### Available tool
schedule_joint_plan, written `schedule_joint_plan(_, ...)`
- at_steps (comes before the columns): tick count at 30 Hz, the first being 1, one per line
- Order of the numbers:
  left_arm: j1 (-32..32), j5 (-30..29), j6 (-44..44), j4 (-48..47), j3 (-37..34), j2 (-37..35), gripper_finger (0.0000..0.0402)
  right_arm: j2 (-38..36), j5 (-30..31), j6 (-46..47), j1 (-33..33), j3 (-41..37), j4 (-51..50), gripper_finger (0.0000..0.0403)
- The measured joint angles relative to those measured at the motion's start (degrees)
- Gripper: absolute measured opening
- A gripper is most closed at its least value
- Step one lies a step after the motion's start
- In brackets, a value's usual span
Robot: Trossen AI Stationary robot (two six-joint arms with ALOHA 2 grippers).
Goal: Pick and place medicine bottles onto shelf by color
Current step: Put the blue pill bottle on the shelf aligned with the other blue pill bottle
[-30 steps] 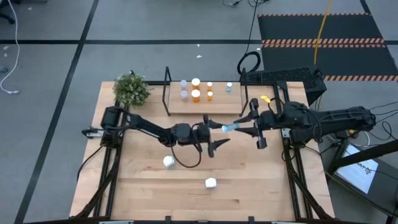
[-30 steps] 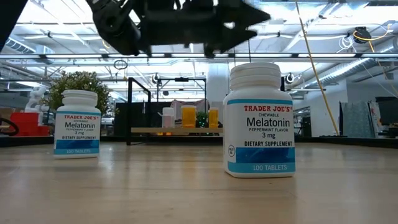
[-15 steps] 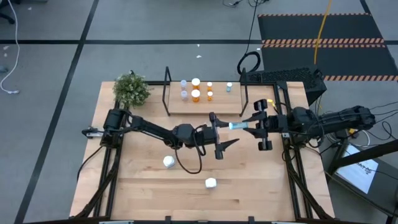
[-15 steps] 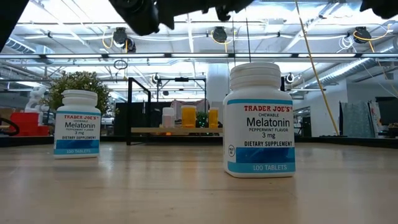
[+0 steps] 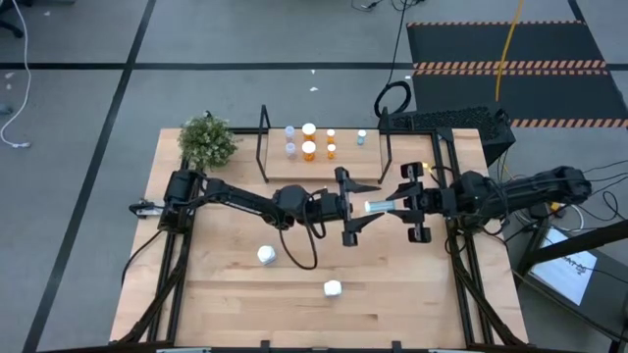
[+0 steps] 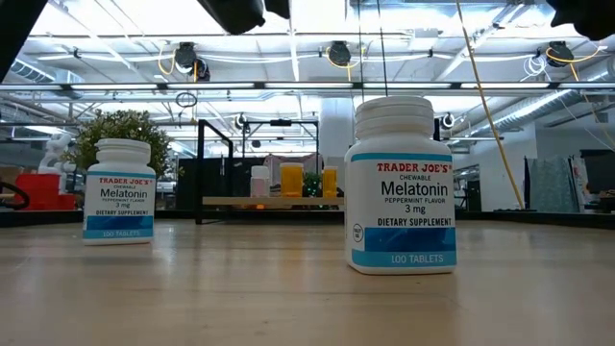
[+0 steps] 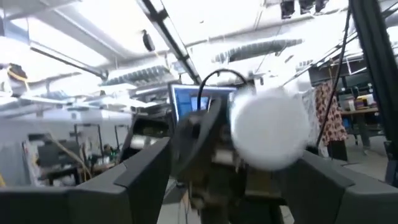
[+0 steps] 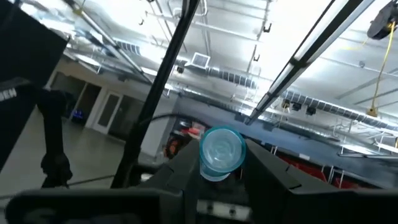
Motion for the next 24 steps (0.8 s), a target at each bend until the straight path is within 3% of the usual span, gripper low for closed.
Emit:
schedule_joint_plan(6,0.0,2.6,0.5,-0.1,0.8,0.0,0.024,2.2,0.0,-1.9,0.0,0.0,1.5,0.0098)
schedule_joint_plan(17,0.0,5.0,1.3,0.3,0.8,0.0,0.0144,2.7,0.2,-2.7,0.0,0.0,2.2,0.0098)
schedule_joint_plan(24,0.0,6.2,1.2,0.7,0.8,0.0,0.015,2.8,0.1,-2.0,0.0,0.0,3.4,0.0098)
